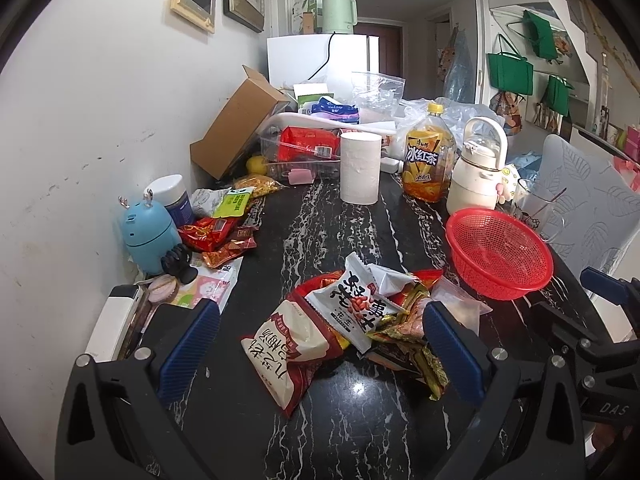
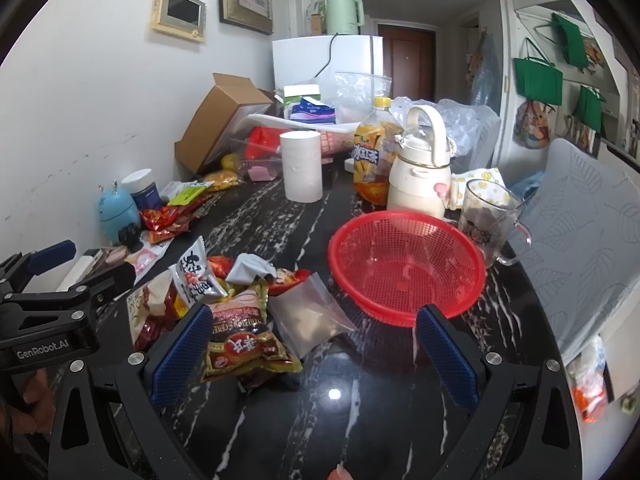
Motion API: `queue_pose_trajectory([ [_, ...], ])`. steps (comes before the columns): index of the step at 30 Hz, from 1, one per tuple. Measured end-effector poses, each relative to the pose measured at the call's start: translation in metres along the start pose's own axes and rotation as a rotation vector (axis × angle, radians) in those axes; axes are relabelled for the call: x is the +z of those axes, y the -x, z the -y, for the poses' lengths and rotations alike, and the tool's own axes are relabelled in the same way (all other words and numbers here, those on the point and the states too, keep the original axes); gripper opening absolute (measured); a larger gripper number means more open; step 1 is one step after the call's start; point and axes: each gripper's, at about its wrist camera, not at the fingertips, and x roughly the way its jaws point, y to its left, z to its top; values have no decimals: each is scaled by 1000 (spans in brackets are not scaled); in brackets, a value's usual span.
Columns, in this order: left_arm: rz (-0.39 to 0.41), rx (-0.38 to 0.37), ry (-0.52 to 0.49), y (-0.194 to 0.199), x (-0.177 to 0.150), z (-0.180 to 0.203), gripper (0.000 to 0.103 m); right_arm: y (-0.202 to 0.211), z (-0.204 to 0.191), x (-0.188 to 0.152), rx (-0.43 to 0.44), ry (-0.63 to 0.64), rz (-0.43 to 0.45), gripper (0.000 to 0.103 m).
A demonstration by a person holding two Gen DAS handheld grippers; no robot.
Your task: Organize snacks
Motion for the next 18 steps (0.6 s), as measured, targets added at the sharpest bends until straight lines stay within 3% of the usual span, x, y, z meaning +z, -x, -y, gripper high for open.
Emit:
queue_pose_trajectory([
  [18, 1, -6, -8, 4, -1, 2, 103, 3, 0, -1, -3, -2, -2, 103],
])
